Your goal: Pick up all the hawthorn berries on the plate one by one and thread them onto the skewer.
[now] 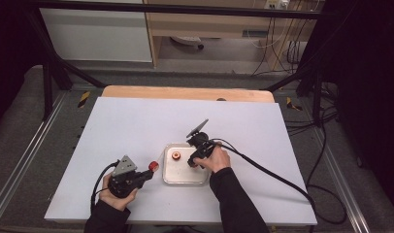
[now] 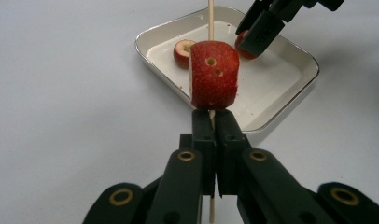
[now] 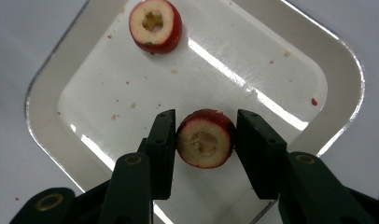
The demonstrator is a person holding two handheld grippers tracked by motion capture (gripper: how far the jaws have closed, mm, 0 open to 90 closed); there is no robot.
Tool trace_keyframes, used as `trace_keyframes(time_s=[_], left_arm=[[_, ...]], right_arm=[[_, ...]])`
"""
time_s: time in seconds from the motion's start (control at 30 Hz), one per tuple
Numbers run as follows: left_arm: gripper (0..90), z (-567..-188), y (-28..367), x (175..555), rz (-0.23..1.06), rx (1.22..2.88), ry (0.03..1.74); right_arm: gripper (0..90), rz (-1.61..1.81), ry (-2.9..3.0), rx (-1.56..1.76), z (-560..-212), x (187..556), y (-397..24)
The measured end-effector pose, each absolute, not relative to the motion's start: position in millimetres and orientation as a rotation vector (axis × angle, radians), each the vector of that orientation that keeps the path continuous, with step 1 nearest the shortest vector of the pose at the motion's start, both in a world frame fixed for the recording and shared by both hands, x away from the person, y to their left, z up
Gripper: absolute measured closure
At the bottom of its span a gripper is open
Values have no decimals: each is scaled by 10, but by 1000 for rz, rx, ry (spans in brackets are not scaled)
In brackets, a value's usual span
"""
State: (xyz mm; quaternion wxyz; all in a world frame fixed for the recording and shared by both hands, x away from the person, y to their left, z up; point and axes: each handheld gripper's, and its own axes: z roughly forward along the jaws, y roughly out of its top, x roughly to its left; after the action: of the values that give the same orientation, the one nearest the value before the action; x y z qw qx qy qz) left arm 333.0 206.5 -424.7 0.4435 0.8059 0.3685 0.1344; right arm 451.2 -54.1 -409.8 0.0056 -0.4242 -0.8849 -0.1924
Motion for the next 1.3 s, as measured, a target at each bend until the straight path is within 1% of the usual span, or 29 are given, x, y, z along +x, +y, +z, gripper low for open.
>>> trace_keyframes(time_s=[0.17,0.37,0.6,0.87,1.03,1.3], left_arm=[[881,-4243,2066,3326,334,1989,918],[881,-4228,2046,3312,339,1988,908],[882,-4203,2028,3284,345,1987,898],[882,-4157,1972,3237,342,1988,873],[882,-4119,1939,3205,340,1985,861],[882,-4039,1865,3133,337,1960,855]], right_arm=[[596,-722,-2724,-1352,-3949,4463,-602],[596,-972,-2640,-1354,-3819,4351,-634],[597,-1308,-2450,-1352,-3812,4223,-785],[598,-1746,-2058,-1371,-3839,4044,-1070],[598,-1902,-1938,-1372,-3818,3988,-1134],[599,-2091,-1806,-1365,-3791,3918,-1116]])
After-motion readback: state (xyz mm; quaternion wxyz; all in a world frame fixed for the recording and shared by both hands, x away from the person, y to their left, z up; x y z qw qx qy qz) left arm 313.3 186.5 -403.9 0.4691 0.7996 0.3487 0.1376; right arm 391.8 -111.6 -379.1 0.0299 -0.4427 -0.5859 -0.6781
